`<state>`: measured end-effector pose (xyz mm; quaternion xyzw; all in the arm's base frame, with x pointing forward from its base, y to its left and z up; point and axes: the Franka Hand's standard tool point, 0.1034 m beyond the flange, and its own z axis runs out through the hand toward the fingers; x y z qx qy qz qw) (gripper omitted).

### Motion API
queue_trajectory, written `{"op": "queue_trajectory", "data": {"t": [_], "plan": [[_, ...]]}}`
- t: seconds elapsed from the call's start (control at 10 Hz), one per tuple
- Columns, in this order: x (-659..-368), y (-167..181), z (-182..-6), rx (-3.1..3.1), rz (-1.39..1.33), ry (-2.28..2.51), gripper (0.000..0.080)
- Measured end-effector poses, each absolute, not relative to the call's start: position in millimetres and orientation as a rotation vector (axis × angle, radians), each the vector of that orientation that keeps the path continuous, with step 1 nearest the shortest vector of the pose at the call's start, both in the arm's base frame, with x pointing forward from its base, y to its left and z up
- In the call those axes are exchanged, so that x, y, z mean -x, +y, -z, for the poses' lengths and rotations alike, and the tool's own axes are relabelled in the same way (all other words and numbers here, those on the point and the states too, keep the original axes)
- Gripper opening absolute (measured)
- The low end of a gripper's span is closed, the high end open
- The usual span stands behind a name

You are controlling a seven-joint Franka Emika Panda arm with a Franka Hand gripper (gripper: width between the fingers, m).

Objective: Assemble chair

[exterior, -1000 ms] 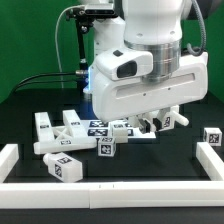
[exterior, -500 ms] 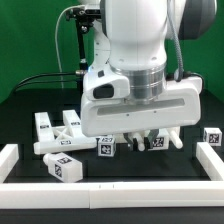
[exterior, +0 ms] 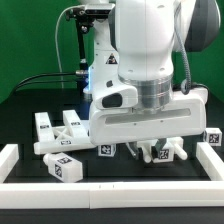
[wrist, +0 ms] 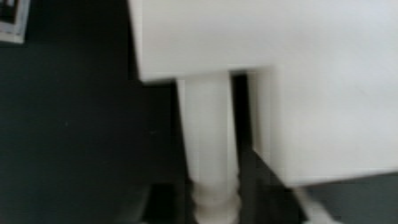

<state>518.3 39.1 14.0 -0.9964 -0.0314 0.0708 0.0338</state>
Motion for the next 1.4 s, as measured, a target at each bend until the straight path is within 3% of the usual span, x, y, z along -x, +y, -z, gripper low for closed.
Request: {"op": "queue_trajectory", "data": {"t": [0.1,0.2,0.3,0.4,0.7,0.9,1.4], "plan": [[-518,39,-13.7,3.065,-0.219,-0.096,0.0407],[-514,37,-15.1,3.057,-0.275,-0.074,0.0407],[-516,33,-25.4,3.033,-0.41,-0.02,0.0571],[-534,31,-30.7,3.036,-0.403,0.014,0.0625],[-537,38,-43.5,2.959,-0.682,0.148,0.0649],[-525,37,-42.4,2.893,-0.894,0.138,0.0649],[-515,24,-21.6,2.681,-1.5,0.288,0.0649]]}}
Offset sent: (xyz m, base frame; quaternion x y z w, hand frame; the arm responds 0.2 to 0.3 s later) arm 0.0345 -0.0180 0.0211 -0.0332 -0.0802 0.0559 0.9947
